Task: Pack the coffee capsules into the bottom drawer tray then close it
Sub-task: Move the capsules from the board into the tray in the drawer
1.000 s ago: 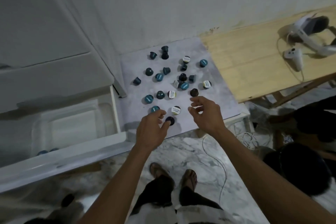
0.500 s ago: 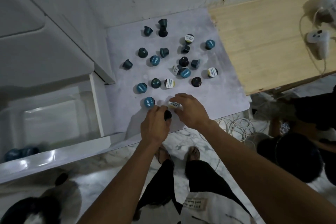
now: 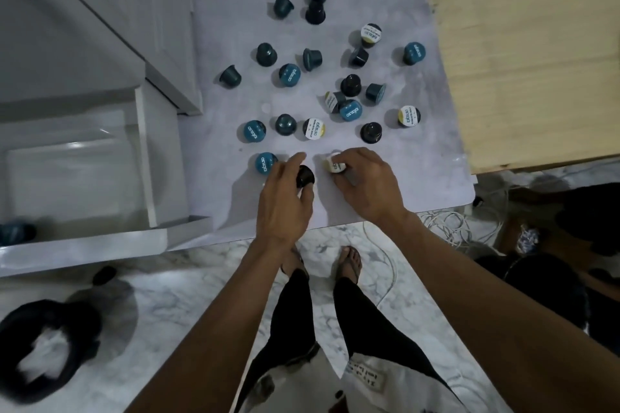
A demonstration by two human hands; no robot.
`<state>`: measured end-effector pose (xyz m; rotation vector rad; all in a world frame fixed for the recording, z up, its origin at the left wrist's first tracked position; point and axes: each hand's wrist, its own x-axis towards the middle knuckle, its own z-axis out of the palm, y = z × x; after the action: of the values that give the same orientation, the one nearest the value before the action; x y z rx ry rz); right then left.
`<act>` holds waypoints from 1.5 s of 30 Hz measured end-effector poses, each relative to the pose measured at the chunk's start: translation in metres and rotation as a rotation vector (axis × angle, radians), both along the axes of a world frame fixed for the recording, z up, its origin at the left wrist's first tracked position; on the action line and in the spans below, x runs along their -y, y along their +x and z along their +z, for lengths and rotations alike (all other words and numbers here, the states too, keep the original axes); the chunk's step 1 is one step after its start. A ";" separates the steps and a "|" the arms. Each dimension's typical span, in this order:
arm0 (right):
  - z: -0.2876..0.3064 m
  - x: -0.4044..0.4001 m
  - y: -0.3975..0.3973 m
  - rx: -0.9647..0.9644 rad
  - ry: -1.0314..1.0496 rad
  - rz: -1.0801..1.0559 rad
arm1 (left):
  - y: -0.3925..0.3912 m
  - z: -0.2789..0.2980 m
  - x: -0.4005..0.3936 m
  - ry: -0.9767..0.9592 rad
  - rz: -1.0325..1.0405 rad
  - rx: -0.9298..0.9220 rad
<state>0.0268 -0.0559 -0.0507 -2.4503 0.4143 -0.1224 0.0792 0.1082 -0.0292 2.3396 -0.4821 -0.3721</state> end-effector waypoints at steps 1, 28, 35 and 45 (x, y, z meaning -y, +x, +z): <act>-0.001 0.002 0.000 0.020 0.008 -0.006 | -0.001 -0.002 0.002 -0.015 -0.002 0.019; -0.018 0.003 -0.011 0.370 0.093 -0.009 | -0.023 -0.027 0.011 -0.263 0.208 0.318; 0.051 -0.011 -0.006 0.440 0.255 -0.074 | -0.028 0.050 -0.015 -0.339 0.288 0.312; 0.163 -0.111 0.053 0.467 0.437 0.025 | 0.028 0.160 -0.152 -0.365 0.341 0.410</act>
<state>0.0795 0.0553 0.1128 -1.9186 0.1769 -0.5240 0.1067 0.2601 0.1305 2.0815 -0.2981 0.3379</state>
